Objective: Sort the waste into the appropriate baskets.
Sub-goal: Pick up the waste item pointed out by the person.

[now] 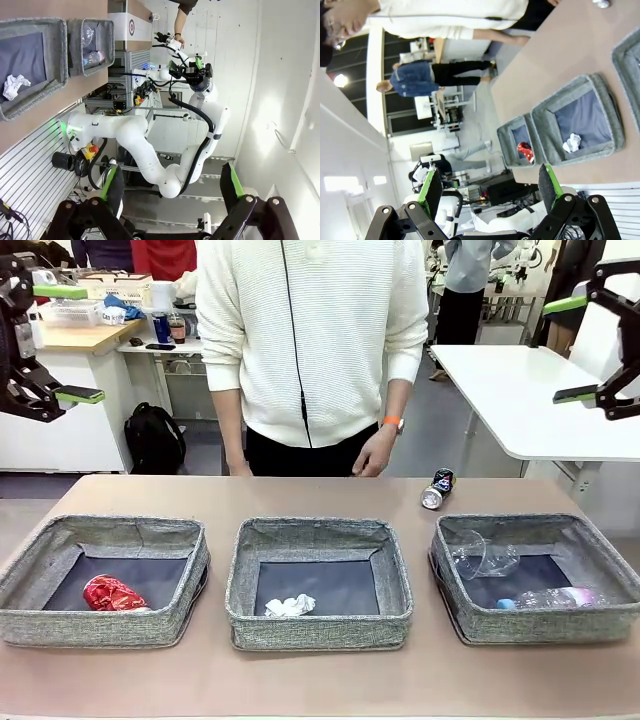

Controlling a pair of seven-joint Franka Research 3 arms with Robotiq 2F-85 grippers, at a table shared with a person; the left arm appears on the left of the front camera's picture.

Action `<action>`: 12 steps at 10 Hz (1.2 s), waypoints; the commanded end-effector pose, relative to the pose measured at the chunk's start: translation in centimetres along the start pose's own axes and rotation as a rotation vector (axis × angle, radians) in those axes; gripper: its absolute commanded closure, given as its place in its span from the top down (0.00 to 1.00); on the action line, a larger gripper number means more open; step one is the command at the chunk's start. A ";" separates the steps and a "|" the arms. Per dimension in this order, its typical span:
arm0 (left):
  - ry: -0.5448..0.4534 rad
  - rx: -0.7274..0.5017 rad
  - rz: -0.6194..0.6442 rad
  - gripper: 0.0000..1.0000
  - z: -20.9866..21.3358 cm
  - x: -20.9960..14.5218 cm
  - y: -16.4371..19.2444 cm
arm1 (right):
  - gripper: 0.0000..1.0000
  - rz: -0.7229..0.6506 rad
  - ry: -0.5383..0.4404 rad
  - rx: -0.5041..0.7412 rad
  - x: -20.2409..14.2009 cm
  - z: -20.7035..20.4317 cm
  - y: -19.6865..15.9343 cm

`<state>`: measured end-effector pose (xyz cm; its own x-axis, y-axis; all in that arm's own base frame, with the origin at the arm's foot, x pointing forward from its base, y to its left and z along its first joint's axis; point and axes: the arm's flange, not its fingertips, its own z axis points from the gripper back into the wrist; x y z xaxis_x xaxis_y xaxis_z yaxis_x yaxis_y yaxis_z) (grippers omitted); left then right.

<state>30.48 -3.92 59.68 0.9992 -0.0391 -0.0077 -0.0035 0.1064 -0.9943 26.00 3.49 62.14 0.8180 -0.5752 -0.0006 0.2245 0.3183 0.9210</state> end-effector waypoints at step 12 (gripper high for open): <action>0.005 -0.019 0.013 1.00 0.0 0.1 -0.5 | 1.00 0.135 -0.167 -0.233 0.9 -1.7 0.4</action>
<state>30.51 -3.92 59.66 0.9992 -0.0395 -0.0089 -0.0047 0.1062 -0.9943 26.37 3.66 61.83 0.8029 -0.5930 0.0606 0.2253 0.3961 0.8901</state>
